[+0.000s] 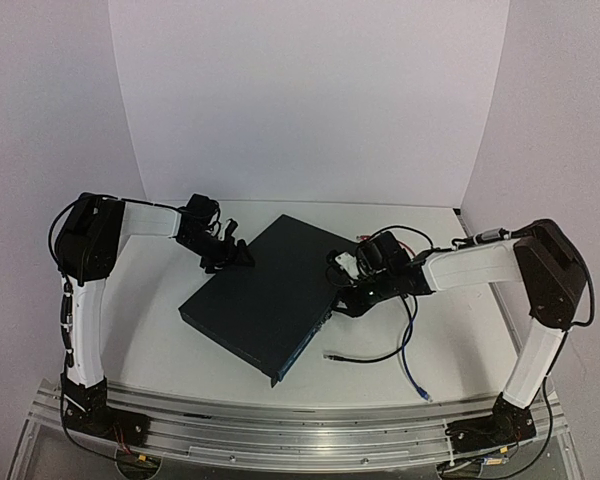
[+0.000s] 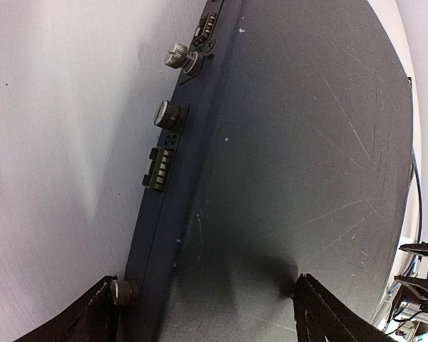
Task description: Pull the plug from the switch port
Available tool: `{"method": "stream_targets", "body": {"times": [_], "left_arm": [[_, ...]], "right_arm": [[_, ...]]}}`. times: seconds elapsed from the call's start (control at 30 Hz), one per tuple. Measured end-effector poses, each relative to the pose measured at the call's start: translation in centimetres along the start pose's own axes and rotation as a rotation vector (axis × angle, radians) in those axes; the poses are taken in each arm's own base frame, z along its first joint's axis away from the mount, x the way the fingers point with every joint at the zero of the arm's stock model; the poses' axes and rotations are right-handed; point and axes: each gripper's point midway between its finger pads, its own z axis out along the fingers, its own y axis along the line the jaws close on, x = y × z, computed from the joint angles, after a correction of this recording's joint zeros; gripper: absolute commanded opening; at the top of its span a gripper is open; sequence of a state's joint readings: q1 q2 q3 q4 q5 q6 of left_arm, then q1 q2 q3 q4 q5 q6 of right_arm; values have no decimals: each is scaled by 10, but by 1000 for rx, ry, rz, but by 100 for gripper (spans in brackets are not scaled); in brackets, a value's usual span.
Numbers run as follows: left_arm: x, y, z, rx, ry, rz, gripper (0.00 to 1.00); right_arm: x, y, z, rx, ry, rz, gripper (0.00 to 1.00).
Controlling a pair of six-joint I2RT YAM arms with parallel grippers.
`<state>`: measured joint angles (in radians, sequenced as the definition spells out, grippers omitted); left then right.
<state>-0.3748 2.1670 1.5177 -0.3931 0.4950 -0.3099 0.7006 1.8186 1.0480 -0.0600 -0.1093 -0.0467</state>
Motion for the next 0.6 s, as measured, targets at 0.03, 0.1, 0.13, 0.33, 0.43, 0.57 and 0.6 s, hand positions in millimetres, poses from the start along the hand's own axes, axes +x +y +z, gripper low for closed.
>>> {"method": "stream_targets", "body": {"times": [0.03,0.1,0.13,0.33,0.43,0.57,0.6], "left_arm": [[0,0,0,0,0,0,83],[0,0,0,0,0,0,83],[0,0,0,0,0,0,83],[0,0,0,0,0,0,83],[0,0,0,0,0,0,83],[0,0,0,0,0,0,83],[0,0,0,0,0,0,83]], "right_arm": [[-1,0,1,0,0,-7,35],[-1,0,3,0,0,-22,35],[-1,-1,4,-1,3,-28,35],[7,-2,10,0,27,-49,34],[10,-3,13,0,36,-58,33],[9,-3,15,1,41,-70,28],[7,-3,16,1,38,-73,28]]}}
